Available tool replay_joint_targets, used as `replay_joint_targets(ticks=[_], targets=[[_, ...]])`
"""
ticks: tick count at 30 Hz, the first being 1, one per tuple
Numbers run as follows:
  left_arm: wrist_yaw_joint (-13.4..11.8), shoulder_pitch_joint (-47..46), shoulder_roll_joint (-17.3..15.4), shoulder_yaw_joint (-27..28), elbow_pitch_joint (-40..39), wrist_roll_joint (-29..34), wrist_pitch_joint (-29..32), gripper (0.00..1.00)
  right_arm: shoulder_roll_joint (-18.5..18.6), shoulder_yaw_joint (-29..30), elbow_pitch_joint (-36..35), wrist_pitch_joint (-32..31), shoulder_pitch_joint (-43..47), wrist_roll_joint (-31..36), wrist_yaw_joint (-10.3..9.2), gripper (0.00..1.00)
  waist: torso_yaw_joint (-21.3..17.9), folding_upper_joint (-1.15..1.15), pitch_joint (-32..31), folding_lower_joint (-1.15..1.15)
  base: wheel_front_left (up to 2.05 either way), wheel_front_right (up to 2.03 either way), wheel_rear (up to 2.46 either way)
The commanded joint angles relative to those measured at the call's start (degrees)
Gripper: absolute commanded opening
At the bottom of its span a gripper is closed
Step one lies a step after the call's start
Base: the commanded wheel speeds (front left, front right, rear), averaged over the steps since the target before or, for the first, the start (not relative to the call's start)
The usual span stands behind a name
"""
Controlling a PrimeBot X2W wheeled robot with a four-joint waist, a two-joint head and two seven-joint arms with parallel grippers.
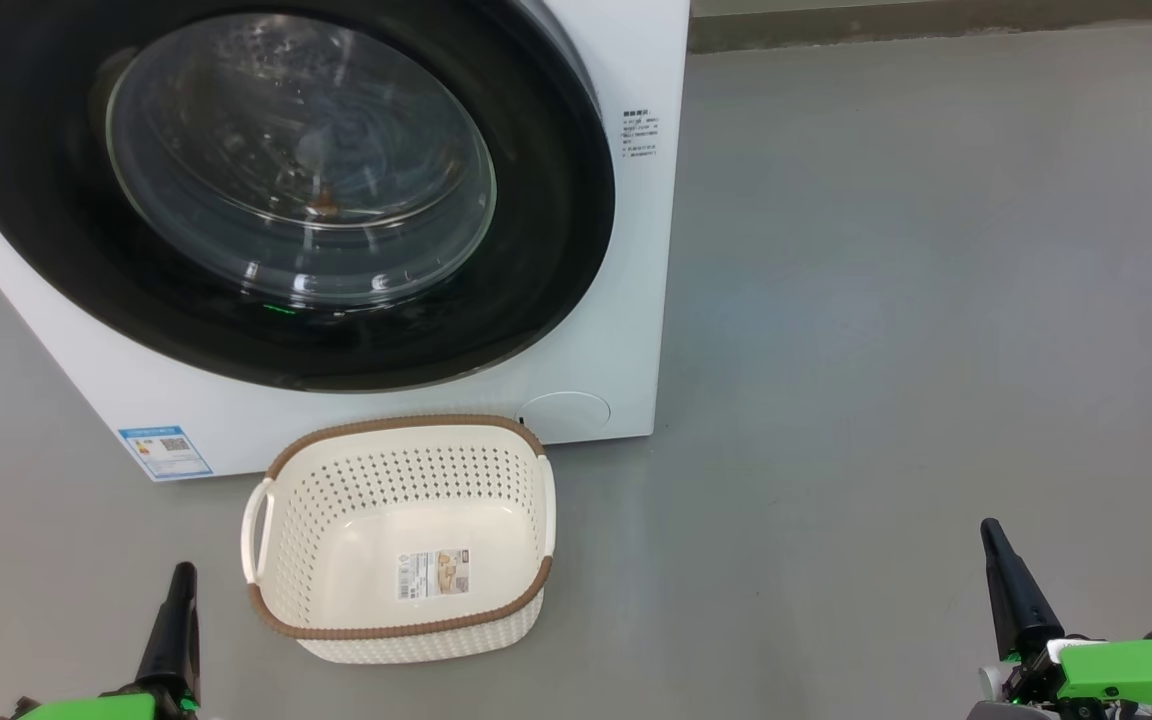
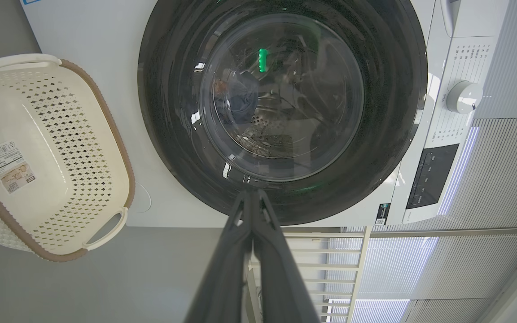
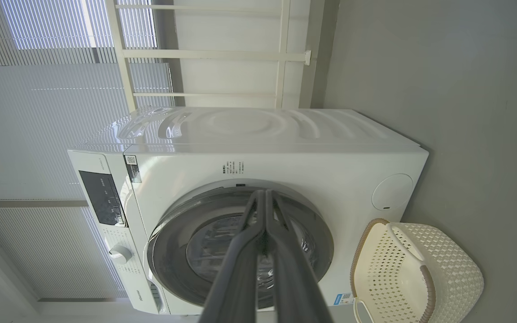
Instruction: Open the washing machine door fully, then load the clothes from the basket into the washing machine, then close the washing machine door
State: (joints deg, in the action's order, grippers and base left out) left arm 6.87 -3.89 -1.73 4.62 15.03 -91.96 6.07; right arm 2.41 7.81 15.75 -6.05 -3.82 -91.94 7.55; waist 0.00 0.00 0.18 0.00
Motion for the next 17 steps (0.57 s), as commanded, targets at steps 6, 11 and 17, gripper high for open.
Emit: replay_joint_targets(ticks=[6,11,17], targets=[[0.6,-2.3,-1.1,1.9,-1.0,-0.2,0.4,0.0,0.5,-1.3,-1.7,-0.4,-2.4,-0.2,-0.06,0.0,0.0,0.0,0.0,0.0,0.0,0.0,0.0],[0.6,-2.3,-1.1,1.9,-1.0,-0.2,0.4,0.0,0.5,-1.3,-1.7,-0.4,-2.4,-0.2,-0.06,0.0,0.0,0.0,0.0,0.0,0.0,0.0,0.0],[0.6,-2.3,-1.1,1.9,-1.0,-0.2,0.4,0.0,0.5,-1.3,-1.7,-0.4,-2.4,-0.2,-0.06,0.0,0.0,0.0,0.0,0.0,0.0,0.0,0.0]])
